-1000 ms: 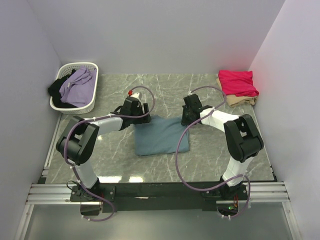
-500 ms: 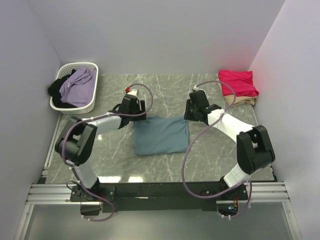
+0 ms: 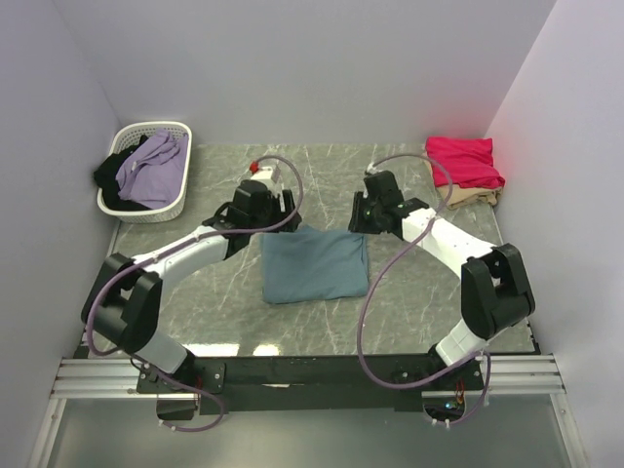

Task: Fold and stack the t-shirts
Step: Fold the tshirt

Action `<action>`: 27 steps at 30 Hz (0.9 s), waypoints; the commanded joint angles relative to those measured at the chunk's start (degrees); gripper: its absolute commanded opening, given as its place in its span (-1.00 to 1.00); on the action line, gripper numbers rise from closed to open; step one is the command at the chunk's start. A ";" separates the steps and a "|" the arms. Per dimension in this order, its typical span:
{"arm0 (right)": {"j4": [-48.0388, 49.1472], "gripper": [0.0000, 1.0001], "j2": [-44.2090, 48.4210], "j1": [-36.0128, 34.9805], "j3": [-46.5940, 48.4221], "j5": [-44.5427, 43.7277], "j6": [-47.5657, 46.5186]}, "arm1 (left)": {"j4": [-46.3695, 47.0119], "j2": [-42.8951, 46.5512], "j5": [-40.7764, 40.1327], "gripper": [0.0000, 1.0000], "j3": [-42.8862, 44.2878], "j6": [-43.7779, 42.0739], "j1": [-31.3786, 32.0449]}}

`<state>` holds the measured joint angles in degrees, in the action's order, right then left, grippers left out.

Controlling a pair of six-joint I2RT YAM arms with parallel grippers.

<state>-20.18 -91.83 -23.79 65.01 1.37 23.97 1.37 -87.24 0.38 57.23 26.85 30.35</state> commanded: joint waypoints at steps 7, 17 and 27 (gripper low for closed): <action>-5.83 -0.23 8.42 -11.35 -7.88 3.30 3.62 | 4.26 -10.22 2.25 0.47 -0.72 0.66 0.41; -7.06 -0.21 11.15 -13.12 -17.63 -0.22 9.25 | 3.73 -16.47 1.38 0.47 4.38 -1.01 0.41; -11.45 -0.23 16.94 -14.18 -26.60 -8.30 18.65 | 3.64 -19.98 0.41 0.47 5.96 -2.94 -0.90</action>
<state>-28.51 -77.95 -37.43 40.84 -1.23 37.28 3.46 -106.04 1.63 60.86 25.91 30.35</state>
